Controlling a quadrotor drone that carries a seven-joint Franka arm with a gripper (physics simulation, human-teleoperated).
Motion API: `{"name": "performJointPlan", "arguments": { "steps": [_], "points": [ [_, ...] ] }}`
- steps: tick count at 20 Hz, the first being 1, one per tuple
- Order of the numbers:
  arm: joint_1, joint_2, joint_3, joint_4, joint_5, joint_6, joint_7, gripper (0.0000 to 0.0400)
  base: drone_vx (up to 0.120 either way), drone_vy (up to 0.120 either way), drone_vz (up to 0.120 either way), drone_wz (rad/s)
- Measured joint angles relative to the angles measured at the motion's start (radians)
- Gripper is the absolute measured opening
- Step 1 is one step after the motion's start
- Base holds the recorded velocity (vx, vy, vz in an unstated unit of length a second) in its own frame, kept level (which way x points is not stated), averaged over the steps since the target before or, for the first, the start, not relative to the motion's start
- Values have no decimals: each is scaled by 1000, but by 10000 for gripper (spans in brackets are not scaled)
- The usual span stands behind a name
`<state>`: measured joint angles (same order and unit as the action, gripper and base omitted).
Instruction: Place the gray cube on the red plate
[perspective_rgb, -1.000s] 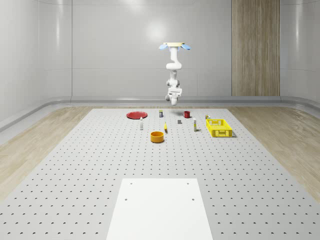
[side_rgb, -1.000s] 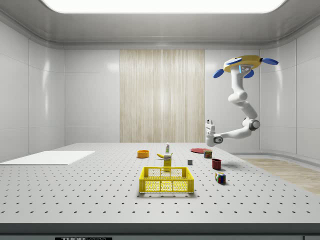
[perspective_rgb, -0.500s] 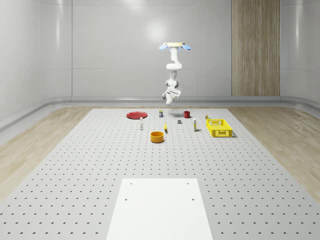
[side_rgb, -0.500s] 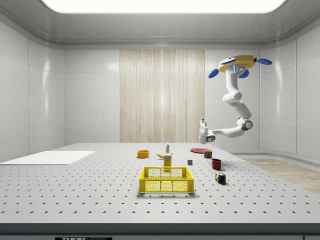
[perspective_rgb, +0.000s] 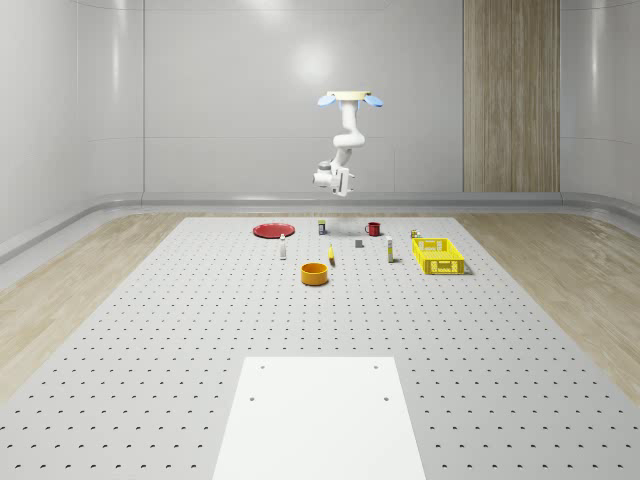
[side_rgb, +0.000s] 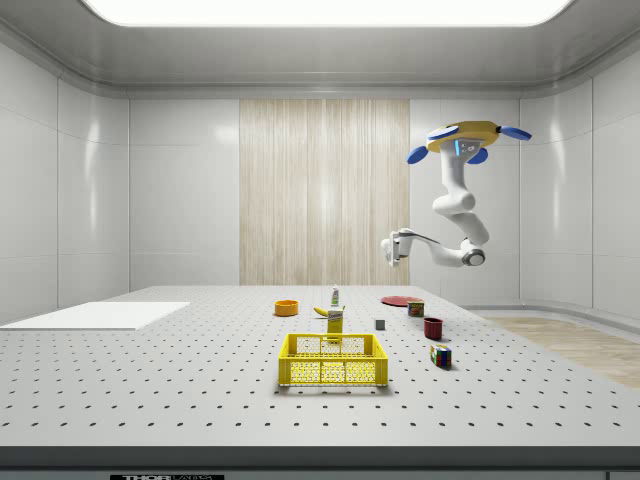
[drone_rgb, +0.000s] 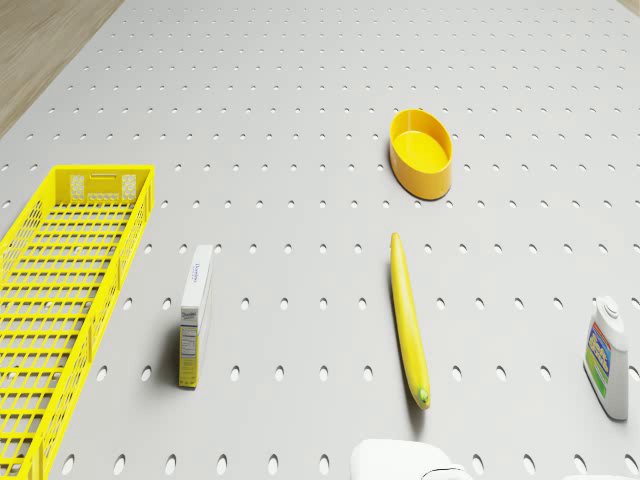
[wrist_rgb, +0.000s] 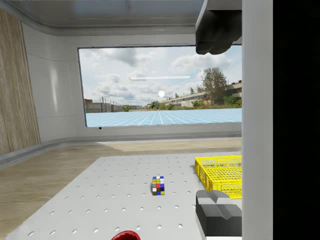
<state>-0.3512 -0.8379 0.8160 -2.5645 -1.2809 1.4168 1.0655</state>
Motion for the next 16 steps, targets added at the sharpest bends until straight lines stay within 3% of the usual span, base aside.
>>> {"name": "performJointPlan", "arguments": {
  "steps": [3, 6, 11, 14, 16],
  "points": [
    [-154, -42, 148, -162, -295, -51, 135, 400, 120, 0, -120, 0],
    [-315, -81, 253, -256, -495, -122, 255, 400, 120, 0, -120, 0],
    [-511, -138, 356, -314, -650, -212, 386, 400, 120, 0, -120, 0],
    [-580, -165, 389, -325, -684, -239, 431, 400, 120, 0, -120, 0],
    [-612, -182, 405, -329, -695, -248, 453, 400, 0, 0, -120, 0]
  ]
}}
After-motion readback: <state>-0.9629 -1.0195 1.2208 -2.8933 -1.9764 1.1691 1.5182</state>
